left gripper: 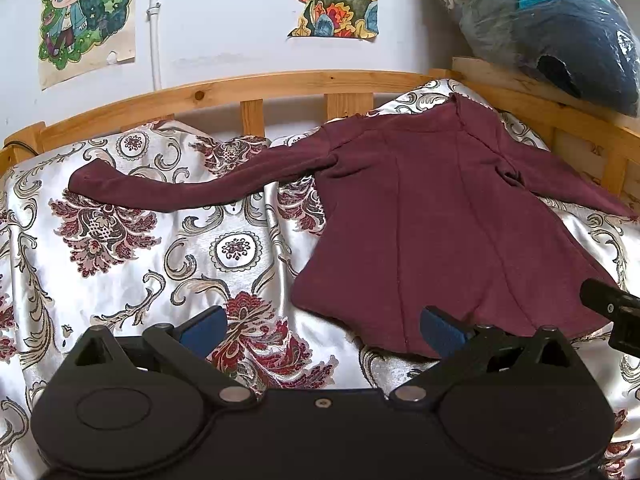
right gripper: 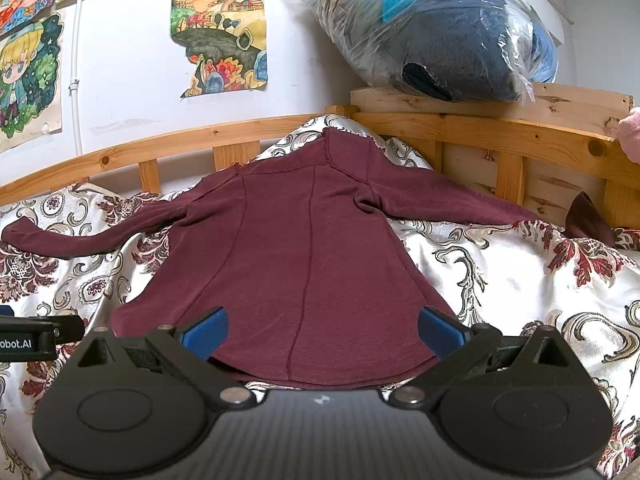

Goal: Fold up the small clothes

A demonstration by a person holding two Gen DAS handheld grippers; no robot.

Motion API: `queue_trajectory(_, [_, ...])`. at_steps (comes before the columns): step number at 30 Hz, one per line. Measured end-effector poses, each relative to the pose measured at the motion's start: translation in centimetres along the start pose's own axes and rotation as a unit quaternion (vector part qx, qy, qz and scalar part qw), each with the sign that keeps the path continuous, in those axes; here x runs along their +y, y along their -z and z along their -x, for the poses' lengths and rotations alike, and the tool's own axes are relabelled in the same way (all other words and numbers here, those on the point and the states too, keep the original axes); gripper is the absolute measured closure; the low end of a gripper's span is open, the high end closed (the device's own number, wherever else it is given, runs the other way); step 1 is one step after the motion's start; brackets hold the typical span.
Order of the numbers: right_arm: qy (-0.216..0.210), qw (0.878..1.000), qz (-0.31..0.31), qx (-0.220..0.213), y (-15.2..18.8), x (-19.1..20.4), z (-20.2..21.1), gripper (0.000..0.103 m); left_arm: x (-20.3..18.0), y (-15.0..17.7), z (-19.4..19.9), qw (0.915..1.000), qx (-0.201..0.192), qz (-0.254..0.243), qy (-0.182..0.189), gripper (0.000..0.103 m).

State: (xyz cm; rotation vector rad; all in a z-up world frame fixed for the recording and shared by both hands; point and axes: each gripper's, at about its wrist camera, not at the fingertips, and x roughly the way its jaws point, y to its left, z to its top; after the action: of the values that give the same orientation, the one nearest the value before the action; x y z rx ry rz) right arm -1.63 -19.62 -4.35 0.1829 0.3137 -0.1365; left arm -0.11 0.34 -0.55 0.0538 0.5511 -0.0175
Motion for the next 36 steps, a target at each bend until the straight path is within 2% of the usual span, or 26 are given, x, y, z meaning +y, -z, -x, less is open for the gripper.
queue_trajectory(28, [0.003,1.0,-0.006,0.0,0.0,0.0,0.0,0.0,0.0,0.4,-0.5,1.0,0.006,0.001,0.001,0.001])
queue_trajectory(32, [0.02,1.0,-0.013,0.017,-0.4,-0.2,-0.6,0.0,-0.3,0.4,-1.3,0.9997,0.024,-0.003,-0.007,0.001])
queue_trajectory(36, [0.071,0.997,-0.011,0.026,-1.6,-1.0,-1.9,0.0,-1.0,-0.7,-2.9,0.9983,0.055,-0.016,-0.01,0.001])
